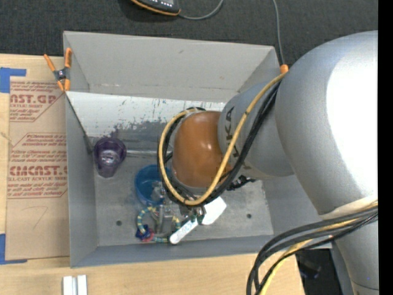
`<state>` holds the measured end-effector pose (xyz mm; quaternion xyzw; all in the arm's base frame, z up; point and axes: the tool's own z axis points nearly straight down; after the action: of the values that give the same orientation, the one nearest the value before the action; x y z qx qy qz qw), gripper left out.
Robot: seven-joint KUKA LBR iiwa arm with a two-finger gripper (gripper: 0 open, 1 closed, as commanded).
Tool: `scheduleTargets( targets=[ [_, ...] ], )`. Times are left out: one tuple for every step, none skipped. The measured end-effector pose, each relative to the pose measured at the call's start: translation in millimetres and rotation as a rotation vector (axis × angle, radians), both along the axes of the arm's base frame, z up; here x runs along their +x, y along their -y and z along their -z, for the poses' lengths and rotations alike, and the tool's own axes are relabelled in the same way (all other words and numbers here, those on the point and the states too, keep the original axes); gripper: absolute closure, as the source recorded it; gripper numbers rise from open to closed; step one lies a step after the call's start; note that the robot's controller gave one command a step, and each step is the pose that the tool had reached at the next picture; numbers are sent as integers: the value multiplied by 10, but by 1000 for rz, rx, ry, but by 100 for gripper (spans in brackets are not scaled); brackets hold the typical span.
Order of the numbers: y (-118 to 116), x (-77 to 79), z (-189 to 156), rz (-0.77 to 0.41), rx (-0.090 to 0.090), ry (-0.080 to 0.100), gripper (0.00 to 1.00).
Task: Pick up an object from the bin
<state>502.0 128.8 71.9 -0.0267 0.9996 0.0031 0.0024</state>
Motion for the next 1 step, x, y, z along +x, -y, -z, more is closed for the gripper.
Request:
scheduleTargets(
  targets=[
    [5, -21, -71, 1, -1, -5, 100]
  ],
)
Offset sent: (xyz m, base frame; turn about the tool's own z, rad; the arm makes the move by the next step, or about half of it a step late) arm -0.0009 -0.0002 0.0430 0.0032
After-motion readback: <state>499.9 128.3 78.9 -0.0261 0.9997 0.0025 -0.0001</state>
